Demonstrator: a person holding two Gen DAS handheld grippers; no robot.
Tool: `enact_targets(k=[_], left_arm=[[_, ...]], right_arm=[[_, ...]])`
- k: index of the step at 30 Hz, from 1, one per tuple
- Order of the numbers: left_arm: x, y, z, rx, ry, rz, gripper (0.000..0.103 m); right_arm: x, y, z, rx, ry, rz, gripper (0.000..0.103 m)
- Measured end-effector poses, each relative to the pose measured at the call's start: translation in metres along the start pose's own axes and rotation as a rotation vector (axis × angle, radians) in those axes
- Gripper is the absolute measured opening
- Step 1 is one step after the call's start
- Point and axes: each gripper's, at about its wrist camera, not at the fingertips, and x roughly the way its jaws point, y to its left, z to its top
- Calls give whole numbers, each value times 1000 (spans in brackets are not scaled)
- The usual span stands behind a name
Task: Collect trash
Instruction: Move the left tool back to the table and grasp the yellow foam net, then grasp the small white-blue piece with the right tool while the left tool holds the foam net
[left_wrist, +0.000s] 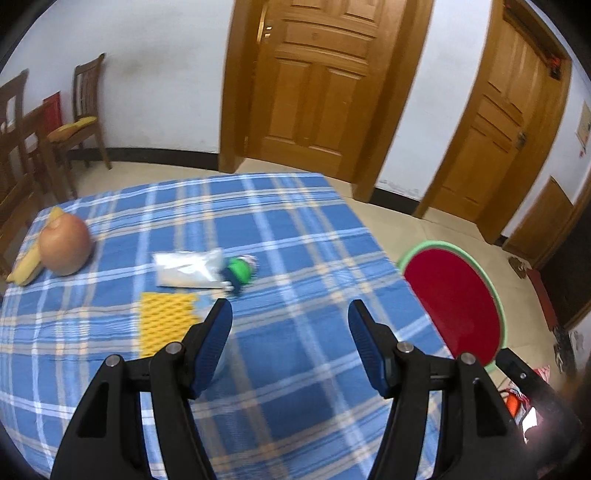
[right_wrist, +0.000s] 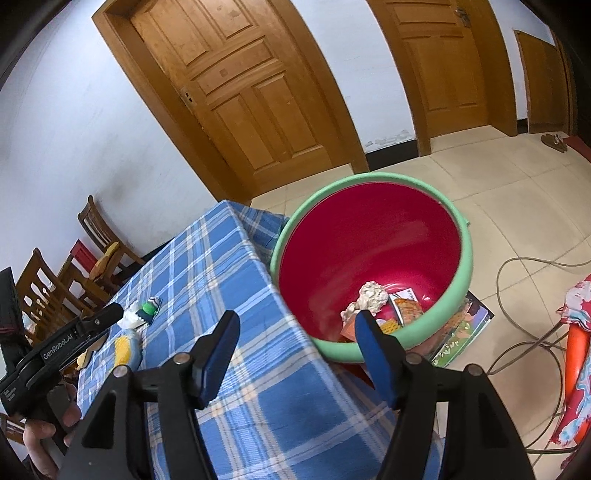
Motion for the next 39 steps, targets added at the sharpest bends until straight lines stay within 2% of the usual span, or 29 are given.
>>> enact_targets(k=[16, 22, 26, 30, 34, 36, 39], left_arm=[[10, 77, -16, -98, 34, 157, 65], [22, 89, -24, -116, 79, 165, 65], [28, 90, -27, -117, 99, 138, 64], [35, 88, -29, -124, 123, 102, 52], [36, 83, -31, -111, 113, 80, 43], [36, 83, -31, -111, 112, 71, 32], [35, 85, -31, -125, 109, 58, 23]], right_arm=[[15, 31, -8, -56, 42, 0, 68], [19, 40, -10, -79, 59, 4, 68], [20, 45, -11, -89, 64, 4, 68], [22, 49, -11, -96, 67, 0, 68], [23, 52, -11, -104, 73, -2, 68], [24, 55, -12, -111, 79, -1, 68], [26, 60, -14, -124, 85, 2, 68]])
